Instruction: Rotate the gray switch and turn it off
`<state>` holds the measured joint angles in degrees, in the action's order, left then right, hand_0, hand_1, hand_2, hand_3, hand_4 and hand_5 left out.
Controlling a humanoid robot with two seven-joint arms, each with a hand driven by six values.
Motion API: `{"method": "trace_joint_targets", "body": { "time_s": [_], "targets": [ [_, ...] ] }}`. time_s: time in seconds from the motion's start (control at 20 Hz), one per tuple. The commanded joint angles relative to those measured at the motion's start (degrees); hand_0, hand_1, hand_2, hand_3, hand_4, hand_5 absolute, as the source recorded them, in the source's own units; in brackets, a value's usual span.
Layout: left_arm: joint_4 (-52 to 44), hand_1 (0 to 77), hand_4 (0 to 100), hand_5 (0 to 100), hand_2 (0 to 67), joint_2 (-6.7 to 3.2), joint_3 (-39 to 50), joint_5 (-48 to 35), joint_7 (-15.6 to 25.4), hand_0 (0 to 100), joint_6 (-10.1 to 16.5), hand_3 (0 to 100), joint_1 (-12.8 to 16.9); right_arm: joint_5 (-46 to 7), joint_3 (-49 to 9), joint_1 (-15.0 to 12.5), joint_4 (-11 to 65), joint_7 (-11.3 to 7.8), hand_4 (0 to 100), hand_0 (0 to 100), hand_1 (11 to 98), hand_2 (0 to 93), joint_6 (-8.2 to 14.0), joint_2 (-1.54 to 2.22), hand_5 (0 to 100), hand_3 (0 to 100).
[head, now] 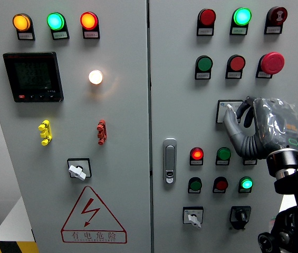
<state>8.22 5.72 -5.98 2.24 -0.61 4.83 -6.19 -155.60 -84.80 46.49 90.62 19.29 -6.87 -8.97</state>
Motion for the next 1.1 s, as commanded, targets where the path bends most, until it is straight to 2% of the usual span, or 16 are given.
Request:
{"method": "trace_joint_targets", "body": {
  "time_s": [0.0,0.3,0.4,0.45,0.5,0.55,0.6,0.65,0.75,1.05],
  "targets": [
    [0.0,0.0,12,12,12.3,0.00,0.0,0.0,0.0,34,0.0,22,0.0,0.0,0.0,-0.1,0.0,0.05,92,82,31.2,68.8,0.0,0.00,94,81],
    [0.0,0.0,12,12,12.3,0.00,0.0,0.0,0.0,34,0.0,22,-0.1,0.0,0.0,-0.2,0.1,0.31,92,84,30.3,68.4,0.0,0.00,95,81],
    [0.0,0.0,12,12,12.3,0.00,0.0,0.0,0.0,34,0.0,22,0.0,0.0,0.0,-0.1,0.2,0.23,92,86,28.5,65.3,0.0,0.00,95,81],
    [0.0,0.0,12,12,12.3,0.00,0.0,0.0,0.0,34,0.0,22,0.0,0.0,0.0,-0.1,0.2,0.23,92,90,23.9,60.1,0.0,0.00,95,81],
    [0.0,0.0,12,12,12.3,0.00,0.0,0.0,0.0,34,0.0,22,0.0,-0.1,0.2,-0.2,0.2,0.23,92,92,21.5,59.3,0.0,0.00,95,81],
    [0.0,0.0,12,12,12.3,0.00,0.0,0.0,0.0,34,0.0,22,-0.1,-0.1,0.3,-0.2,0.2,0.23,92,83,11.6,56.5,0.0,0.00,95,81],
    [0.0,0.0,12,12,12.3,0.00,0.0,0.0,0.0,34,0.0,22,0.0,-0.2,0.4,-0.3,0.2,0.31,92,7,21.0,56.2,0.0,0.00,95,81],
    [0.0,0.0,12,12,12.3,0.00,0.0,0.0,0.0,34,0.0,22,0.0,-0.2,0.4,-0.3,0.2,0.23,92,0,23.8,56.2,0.0,0.00,95,81],
    [0.0,0.0,12,12,12.3,0.00,0.0,0.0,0.0,33,0.0,22,-0.1,-0.3,0.4,-0.3,0.2,0.23,92,0,27.9,56.0,-0.1,0.00,95,81],
    [0.0,0.0,12,12,12.3,0.00,0.0,0.0,0.0,34,0.0,22,0.0,-0.3,0.4,-0.3,0.2,0.23,92,0,29.8,55.4,0.0,-0.09,95,81]
  ]
}}
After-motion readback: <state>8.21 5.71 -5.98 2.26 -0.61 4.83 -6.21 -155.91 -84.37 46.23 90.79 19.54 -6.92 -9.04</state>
